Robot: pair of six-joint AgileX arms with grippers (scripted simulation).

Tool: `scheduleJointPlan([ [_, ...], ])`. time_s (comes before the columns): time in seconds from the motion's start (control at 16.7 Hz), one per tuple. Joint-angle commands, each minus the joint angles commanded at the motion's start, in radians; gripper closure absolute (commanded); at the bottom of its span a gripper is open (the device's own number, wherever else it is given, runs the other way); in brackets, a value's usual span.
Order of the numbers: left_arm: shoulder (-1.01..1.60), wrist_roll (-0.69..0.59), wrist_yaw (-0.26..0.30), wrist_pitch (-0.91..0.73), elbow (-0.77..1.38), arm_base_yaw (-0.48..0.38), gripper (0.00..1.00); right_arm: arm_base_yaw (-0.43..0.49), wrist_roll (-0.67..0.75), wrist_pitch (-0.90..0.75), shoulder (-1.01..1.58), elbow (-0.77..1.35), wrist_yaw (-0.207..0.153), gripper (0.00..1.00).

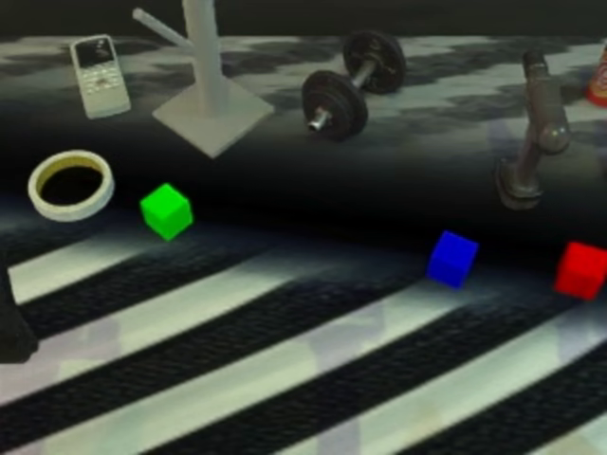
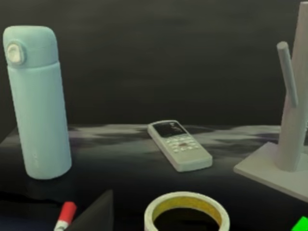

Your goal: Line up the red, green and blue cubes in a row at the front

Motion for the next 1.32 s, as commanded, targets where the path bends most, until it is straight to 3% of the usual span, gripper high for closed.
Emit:
scheduleJointPlan([
  [0.24,0.0,0.0,0.0,0.0,0.0,0.0,0.0,0.004,-0.023,-0.022,0.031,0.03,-0.002,0.0],
  [0.48,0.0,0.0,0.0,0.0,0.0,0.0,0.0,0.021,-0.151,-0.145,0.222,0.206,-0.003,0.0],
  [1.32,0.0,0.0,0.0,0.0,0.0,0.0,0.0,0.103,-0.878,-0.895,1.596,1.146,0.001,0.0],
])
